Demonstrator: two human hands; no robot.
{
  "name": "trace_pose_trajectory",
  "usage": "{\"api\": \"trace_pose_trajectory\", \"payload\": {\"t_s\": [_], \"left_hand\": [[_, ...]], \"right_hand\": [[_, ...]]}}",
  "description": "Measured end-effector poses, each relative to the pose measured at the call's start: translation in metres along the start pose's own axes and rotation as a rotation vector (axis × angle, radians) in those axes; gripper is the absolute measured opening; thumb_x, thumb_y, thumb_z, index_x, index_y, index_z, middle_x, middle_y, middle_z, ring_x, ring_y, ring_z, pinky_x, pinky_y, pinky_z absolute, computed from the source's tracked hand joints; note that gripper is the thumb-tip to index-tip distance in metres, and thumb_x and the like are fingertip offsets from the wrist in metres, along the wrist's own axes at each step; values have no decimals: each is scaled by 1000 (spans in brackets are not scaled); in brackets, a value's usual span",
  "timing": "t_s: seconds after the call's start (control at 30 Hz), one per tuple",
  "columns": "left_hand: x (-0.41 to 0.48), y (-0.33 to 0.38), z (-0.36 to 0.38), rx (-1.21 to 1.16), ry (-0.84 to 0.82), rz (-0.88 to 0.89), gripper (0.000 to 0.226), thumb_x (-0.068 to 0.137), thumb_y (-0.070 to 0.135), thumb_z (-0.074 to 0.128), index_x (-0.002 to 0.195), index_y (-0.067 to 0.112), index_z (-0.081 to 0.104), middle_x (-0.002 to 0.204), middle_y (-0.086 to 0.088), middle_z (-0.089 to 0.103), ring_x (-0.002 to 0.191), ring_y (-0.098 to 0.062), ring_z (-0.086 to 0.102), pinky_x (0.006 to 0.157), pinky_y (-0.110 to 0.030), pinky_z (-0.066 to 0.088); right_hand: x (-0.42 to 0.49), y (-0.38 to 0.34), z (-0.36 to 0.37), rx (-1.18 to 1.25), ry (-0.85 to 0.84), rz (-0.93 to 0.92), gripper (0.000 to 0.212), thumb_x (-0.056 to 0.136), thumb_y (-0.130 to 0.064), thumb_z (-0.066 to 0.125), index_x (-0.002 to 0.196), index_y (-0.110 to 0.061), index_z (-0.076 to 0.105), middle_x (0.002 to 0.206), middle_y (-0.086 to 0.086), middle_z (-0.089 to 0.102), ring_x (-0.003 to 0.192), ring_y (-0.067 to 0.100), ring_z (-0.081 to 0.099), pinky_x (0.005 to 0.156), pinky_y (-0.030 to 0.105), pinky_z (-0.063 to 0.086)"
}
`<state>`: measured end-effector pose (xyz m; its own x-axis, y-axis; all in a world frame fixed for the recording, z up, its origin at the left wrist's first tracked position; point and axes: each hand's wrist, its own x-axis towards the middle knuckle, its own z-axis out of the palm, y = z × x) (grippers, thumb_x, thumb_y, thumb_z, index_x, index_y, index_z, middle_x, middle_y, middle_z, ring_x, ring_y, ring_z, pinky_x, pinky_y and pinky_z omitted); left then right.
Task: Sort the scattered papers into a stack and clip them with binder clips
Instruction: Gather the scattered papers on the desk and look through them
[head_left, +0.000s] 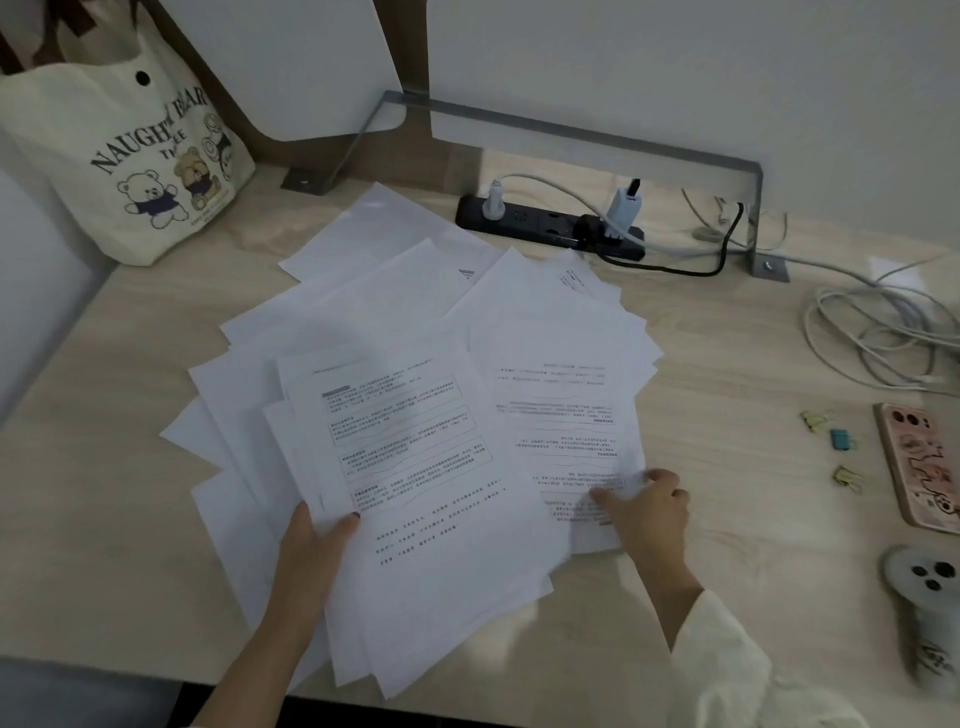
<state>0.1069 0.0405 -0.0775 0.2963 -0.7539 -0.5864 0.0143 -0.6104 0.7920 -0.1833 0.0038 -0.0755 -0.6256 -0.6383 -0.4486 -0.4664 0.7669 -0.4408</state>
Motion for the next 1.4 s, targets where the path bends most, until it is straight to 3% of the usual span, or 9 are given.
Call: {"api": "trace_pose_trajectory", "payload": {"t_s": [0.27, 0.43, 0.67, 0.9, 1.0, 1.07, 1.17, 1.27, 1.4], "left_hand": [[2, 10, -24, 77, 125, 73, 39, 91, 10, 47, 129, 16, 48, 120, 1, 55, 109, -19, 49, 95, -34, 35], [7, 15, -43, 85, 157, 33, 36, 91, 8, 45, 126, 13, 49, 117, -1, 53, 105, -19, 47, 91, -35, 34], [3, 16, -37, 70, 77, 22, 37, 89, 4, 43, 124, 13, 52, 117, -2, 57, 108, -20, 49, 93, -34, 34], [6, 20, -33, 76, -45, -42, 41, 90, 5, 46, 127, 22, 52, 121, -3, 60, 107, -24, 55, 93, -38, 44], [6, 20, -34, 29, -78, -60, 39, 92, 10, 50, 130, 18, 52, 121, -4, 60, 105, -23, 57, 90, -36, 45], [5, 21, -35, 1, -67, -57, 32, 94, 17, 49, 125, 19, 55, 117, -3, 62, 102, -22, 58, 83, -33, 47], [7, 20, -37, -13, -49, -59, 18, 95, 22, 46, 106, 24, 60, 110, -3, 65, 96, -21, 61, 78, -33, 49], [12, 18, -37, -50, -39, -78, 22, 97, 30, 40, 106, 25, 60, 107, -2, 65, 96, -20, 60, 80, -32, 48], [21, 17, -39, -109, 2, -122, 28, 96, 37, 40, 102, 22, 63, 105, -8, 67, 96, -25, 61, 87, -38, 47]], "right_hand": [[6, 13, -18, 382, 56, -25, 9, 88, -9, 47, 94, -8, 53, 98, 18, 62, 86, 33, 58, 73, 38, 43], [13, 23, -43, 959, -24, 105, 29, 92, -6, 48, 120, -5, 53, 97, 7, 61, 86, 25, 57, 73, 35, 49], [3, 8, -54, 1035, -373, 24, 23, 95, -9, 43, 114, -15, 55, 103, -2, 65, 87, 15, 64, 56, 21, 57], [0, -17, -65, 310, -370, -208, 24, 90, -4, 47, 106, -15, 61, 113, 13, 65, 94, 28, 62, 83, 37, 47], [2, -35, -65, -332, -300, -403, 30, 92, -7, 39, 117, -10, 55, 115, 15, 61, 99, 29, 57, 79, 33, 40], [1, -50, -64, -609, -260, -528, 24, 92, -8, 33, 109, -11, 50, 94, 11, 61, 90, 29, 57, 65, 31, 40], [-3, -78, -65, -854, -98, -750, 14, 90, -10, 33, 97, -16, 44, 69, 1, 46, 74, 26, 50, 58, 29, 32], [0, -106, -69, -978, 151, -915, 27, 89, -11, 37, 112, -15, 51, 93, 7, 61, 91, 27, 55, 68, 30, 30], [-2, -140, -61, -1055, 225, -1000, 31, 91, -13, 38, 117, -22, 52, 110, 5, 58, 107, 25, 49, 90, 34, 34]]}}
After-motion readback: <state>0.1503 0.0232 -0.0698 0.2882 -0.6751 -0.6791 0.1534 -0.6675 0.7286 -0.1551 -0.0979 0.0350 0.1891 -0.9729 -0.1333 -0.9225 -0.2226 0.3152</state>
